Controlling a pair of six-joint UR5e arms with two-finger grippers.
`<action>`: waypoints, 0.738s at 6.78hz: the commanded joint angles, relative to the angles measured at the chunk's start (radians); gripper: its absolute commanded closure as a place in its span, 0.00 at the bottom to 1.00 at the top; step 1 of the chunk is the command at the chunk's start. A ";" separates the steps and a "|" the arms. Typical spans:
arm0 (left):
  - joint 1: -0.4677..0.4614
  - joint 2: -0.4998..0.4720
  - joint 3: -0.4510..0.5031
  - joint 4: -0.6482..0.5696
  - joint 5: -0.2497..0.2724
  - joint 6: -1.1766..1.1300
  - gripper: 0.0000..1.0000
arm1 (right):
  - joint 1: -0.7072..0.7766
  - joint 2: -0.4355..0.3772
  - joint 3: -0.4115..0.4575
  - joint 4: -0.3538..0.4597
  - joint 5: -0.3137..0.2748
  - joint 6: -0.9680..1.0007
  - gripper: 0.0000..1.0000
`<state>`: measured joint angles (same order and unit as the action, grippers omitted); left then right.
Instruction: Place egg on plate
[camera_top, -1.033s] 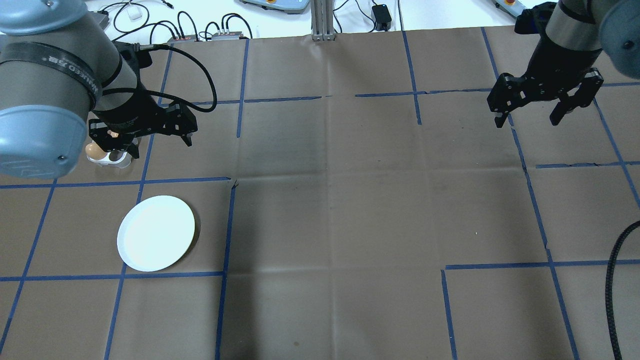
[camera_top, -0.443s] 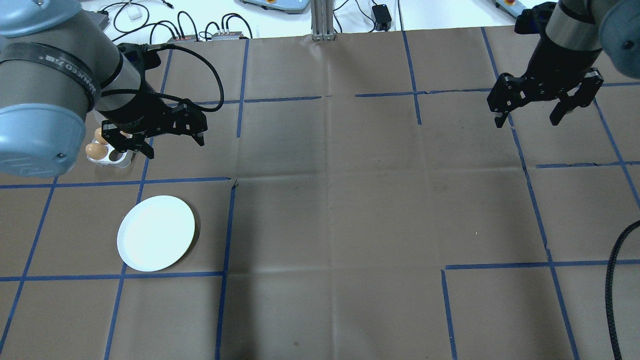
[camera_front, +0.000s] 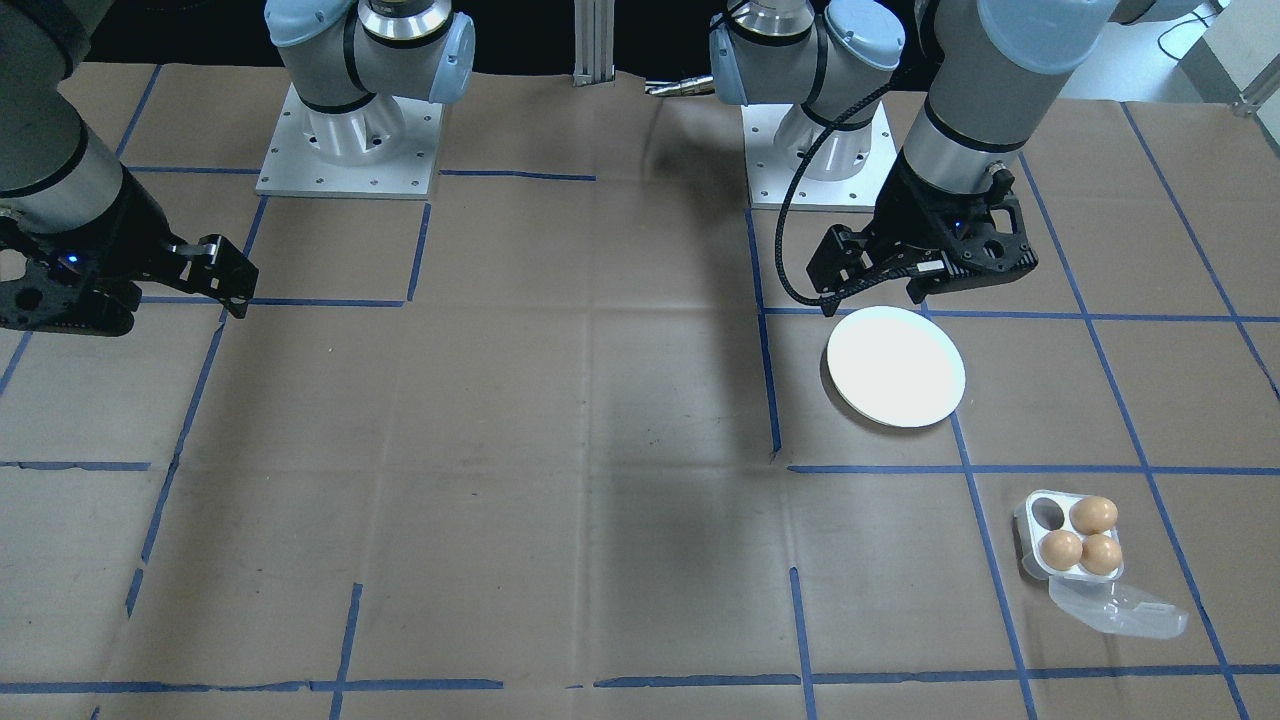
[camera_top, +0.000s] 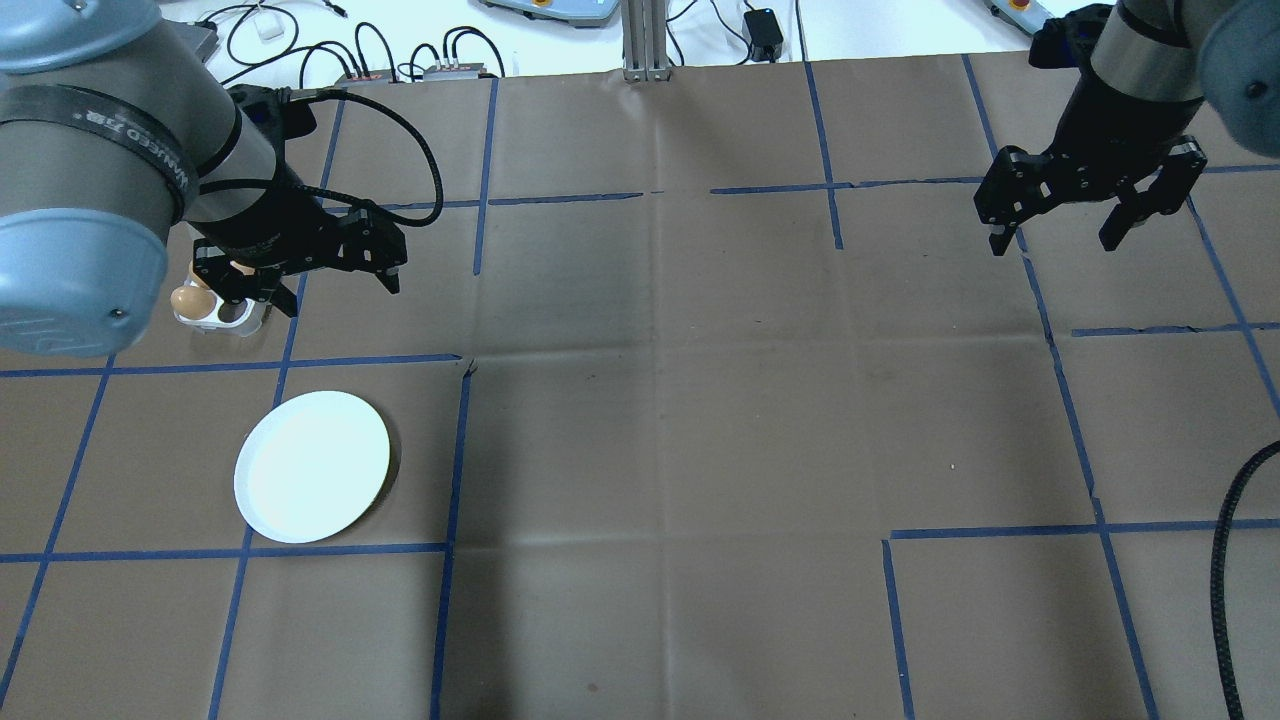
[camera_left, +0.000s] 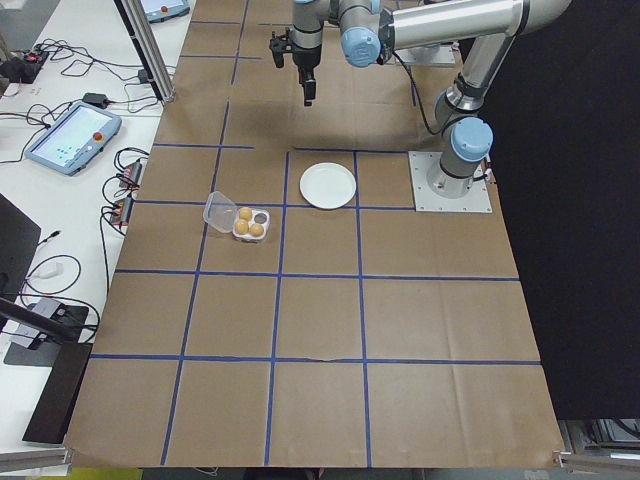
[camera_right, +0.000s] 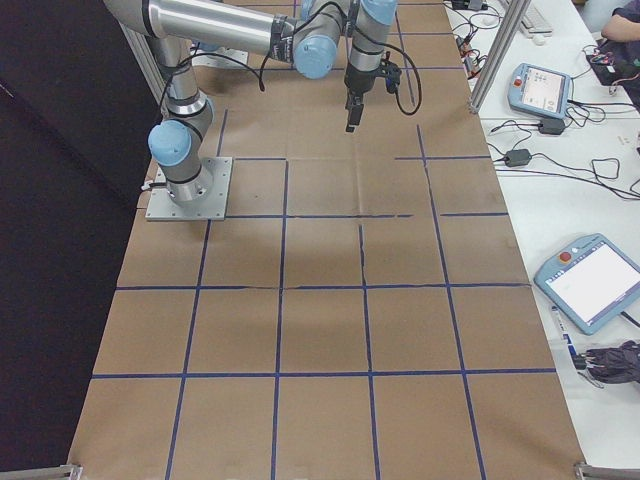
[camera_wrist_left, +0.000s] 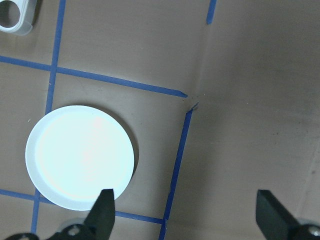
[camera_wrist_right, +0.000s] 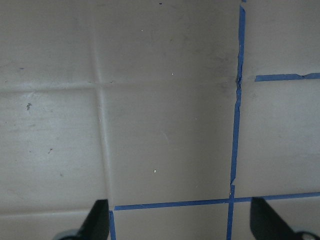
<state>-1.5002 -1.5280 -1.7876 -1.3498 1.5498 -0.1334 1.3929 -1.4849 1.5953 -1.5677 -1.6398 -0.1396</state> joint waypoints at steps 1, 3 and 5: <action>0.000 0.002 -0.010 0.003 0.004 0.023 0.00 | 0.000 0.000 0.000 0.000 0.000 0.000 0.00; 0.015 0.002 -0.016 0.000 0.006 0.046 0.00 | 0.000 0.000 0.000 0.000 0.000 0.000 0.00; 0.246 -0.007 -0.016 -0.028 0.006 0.049 0.00 | 0.000 0.000 0.000 0.000 0.000 0.000 0.00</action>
<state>-1.3849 -1.5276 -1.8034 -1.3613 1.5555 -0.0854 1.3929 -1.4849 1.5953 -1.5677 -1.6398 -0.1396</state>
